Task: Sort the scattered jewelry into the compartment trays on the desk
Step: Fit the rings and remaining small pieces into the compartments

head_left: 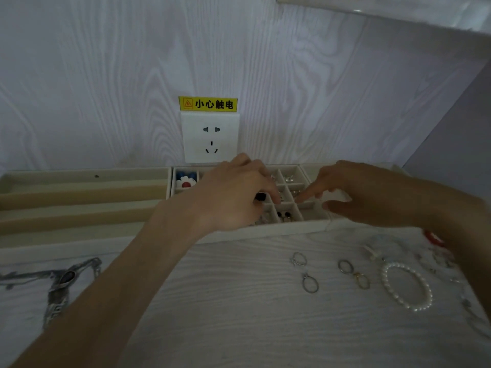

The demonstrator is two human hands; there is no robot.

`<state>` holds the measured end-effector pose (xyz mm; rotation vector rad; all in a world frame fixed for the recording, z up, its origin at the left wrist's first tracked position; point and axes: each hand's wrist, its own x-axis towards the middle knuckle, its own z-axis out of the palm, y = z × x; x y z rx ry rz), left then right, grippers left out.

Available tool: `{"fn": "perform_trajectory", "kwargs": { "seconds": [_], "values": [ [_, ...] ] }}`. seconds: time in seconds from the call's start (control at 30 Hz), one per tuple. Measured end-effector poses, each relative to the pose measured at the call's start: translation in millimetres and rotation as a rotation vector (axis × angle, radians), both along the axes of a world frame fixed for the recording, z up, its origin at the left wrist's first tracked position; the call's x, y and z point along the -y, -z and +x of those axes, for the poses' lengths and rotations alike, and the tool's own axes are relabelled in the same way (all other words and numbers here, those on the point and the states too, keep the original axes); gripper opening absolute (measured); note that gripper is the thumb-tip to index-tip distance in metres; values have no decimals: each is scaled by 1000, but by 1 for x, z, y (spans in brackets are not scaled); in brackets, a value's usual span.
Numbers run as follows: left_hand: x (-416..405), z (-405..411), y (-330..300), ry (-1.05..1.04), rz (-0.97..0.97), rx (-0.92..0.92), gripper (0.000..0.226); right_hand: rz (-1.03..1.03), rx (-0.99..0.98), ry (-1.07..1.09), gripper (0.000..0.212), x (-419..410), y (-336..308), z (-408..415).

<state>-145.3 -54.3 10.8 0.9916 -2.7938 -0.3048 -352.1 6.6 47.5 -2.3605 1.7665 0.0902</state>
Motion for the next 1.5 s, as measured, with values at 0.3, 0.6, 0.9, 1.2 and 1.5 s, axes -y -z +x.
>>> {"fn": "perform_trajectory", "kwargs": {
  "seconds": [0.3,0.6,0.9,1.2,1.5],
  "values": [
    [-6,-9,17,54,-216,88,39,-94,-213,-61,60,-2,28,5],
    [-10,-16,30,96,-516,6,24,-158,-311,-63,57,-5,27,18],
    [-9,-16,32,71,-522,-3,27,-166,-340,-66,54,-8,27,22],
    [-7,-14,36,70,-527,5,24,-154,-349,-62,52,-8,27,22],
    [-6,-13,32,72,-490,27,26,-148,-297,-48,58,-7,20,19]
  ]
}}
